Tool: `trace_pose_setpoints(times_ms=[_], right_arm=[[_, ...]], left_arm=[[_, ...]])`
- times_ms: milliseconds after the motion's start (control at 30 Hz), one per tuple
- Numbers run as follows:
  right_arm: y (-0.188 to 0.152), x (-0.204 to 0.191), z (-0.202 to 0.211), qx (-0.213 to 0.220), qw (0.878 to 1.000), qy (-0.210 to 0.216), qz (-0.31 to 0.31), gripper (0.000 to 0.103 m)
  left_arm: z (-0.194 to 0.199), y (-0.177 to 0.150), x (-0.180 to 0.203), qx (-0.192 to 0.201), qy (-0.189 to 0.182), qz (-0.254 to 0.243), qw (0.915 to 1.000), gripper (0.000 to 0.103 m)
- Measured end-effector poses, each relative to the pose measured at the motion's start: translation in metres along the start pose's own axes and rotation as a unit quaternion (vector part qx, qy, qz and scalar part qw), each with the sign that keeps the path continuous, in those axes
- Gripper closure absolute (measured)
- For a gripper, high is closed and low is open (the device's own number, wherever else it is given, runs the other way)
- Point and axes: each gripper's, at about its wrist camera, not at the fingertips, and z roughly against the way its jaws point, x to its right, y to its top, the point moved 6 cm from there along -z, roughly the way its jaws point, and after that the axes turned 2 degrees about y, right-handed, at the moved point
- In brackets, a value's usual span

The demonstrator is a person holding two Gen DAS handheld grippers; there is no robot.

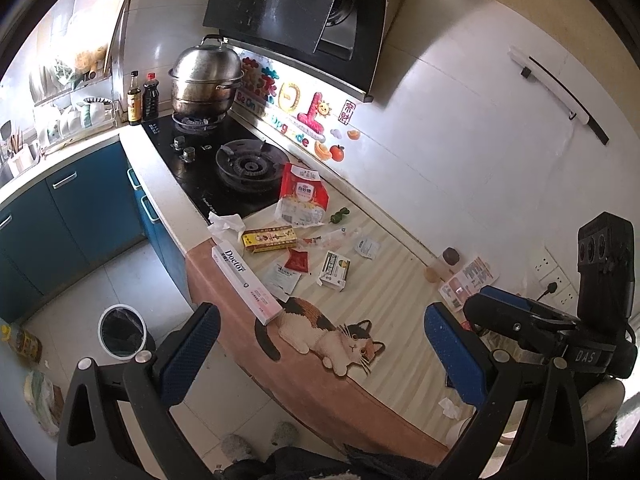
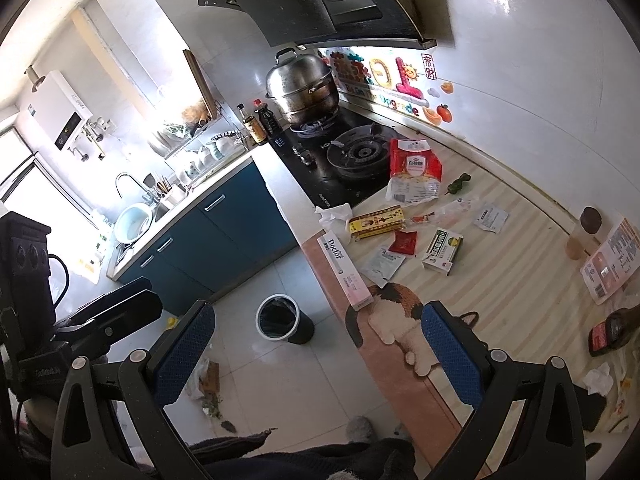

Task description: Collect trash

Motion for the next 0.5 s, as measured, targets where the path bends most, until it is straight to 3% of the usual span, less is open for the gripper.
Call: trace_pose_setpoints(times_ms=[500], right_arm=[[-0.0026,-0.0022,-0.0021,0.002,1.0,0.014,0.006,0.0]], left_arm=[[0.0052,0.0001,0.0001,0.009,-0.001,0.006,0.9999,0.0]])
